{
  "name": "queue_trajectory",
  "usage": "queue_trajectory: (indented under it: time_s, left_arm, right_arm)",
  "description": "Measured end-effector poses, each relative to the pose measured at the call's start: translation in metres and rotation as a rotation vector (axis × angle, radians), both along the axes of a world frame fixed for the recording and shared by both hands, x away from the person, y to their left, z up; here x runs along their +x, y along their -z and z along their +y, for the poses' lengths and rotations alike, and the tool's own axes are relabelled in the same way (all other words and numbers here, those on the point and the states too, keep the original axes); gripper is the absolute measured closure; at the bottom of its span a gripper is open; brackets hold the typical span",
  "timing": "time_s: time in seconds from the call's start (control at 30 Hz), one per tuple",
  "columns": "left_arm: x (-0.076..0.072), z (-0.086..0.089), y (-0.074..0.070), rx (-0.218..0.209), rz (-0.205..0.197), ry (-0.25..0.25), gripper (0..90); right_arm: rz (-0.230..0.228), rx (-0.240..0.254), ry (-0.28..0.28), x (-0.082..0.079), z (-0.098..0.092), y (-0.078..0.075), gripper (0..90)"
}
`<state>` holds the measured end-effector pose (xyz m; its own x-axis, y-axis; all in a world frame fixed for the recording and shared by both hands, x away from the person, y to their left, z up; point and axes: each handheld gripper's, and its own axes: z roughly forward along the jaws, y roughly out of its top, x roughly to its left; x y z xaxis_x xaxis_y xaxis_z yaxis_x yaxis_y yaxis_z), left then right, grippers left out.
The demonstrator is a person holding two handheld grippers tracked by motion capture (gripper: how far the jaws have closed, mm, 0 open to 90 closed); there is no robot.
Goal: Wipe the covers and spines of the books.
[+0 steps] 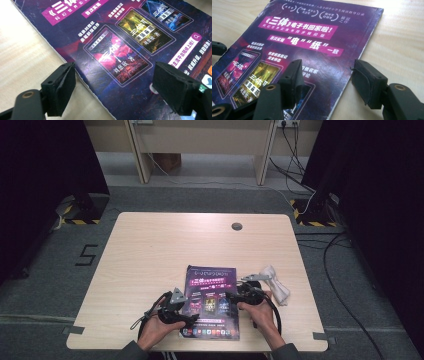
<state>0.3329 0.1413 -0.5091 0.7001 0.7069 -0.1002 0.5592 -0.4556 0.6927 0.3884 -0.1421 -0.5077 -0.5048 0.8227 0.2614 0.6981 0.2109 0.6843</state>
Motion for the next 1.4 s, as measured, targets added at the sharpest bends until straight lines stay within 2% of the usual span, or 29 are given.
queue_trajectory:
  time_s: [0.23, 0.47, 0.63, 0.73, 0.87, 0.97, 1.03, 1.1, 1.13, 1.17, 1.23, 1.27, 1.4]
  left_arm:
    - [0.000, 0.004, 0.000, -0.013, 0.026, -0.011, 25.5]
    - [-0.002, 0.003, -0.001, -0.008, 0.023, -0.009, 25.4]
    - [-0.005, 0.000, 0.000, -0.005, 0.019, -0.013, 25.4]
    - [-0.005, 0.000, 0.000, -0.005, 0.016, -0.017, 25.4]
    - [-0.006, 0.000, 0.000, -0.003, 0.013, -0.024, 25.4]
    - [-0.007, 0.000, 0.000, 0.000, 0.006, -0.035, 25.4]
    - [-0.008, 0.001, 0.001, -0.004, 0.004, -0.039, 25.5]
    - [-0.009, 0.001, 0.001, -0.005, 0.000, -0.049, 25.5]
    - [-0.009, 0.001, 0.001, -0.006, 0.000, -0.050, 25.4]
    - [-0.009, 0.002, 0.001, -0.006, 0.000, -0.049, 25.5]
    - [-0.010, 0.002, 0.001, -0.008, -0.002, -0.049, 25.5]
    - [-0.010, 0.002, 0.001, -0.009, -0.001, -0.049, 25.4]
    - [-0.010, 0.002, 0.001, -0.008, -0.005, -0.047, 25.5]
  right_arm:
    - [-0.012, -0.013, 0.011, 0.002, -0.002, 0.000, 48.5]
    - [-0.001, 0.031, 0.031, 0.006, -0.004, 0.002, 48.8]
    - [0.057, 0.129, 0.120, 0.007, -0.006, 0.003, 48.7]
    - [0.067, 0.160, 0.153, 0.008, -0.005, 0.002, 48.5]
    - [0.059, 0.237, 0.172, 0.007, -0.008, -0.005, 48.6]
    - [0.019, 0.250, 0.133, 0.001, -0.005, -0.015, 49.4]
    - [0.011, 0.241, 0.102, -0.002, -0.004, -0.019, 52.5]
    - [0.016, 0.238, 0.076, -0.004, -0.003, -0.021, 56.3]
    - [0.016, 0.222, 0.046, -0.005, -0.001, -0.022, 60.3]
    - [0.023, 0.232, 0.013, -0.004, 0.000, -0.021, 62.2]
    - [0.023, 0.198, -0.019, -0.006, 0.004, -0.022, 65.9]
    - [0.006, 0.146, -0.037, -0.006, 0.006, -0.024, 66.4]
    - [0.009, 0.107, -0.067, -0.004, 0.007, -0.025, 66.6]
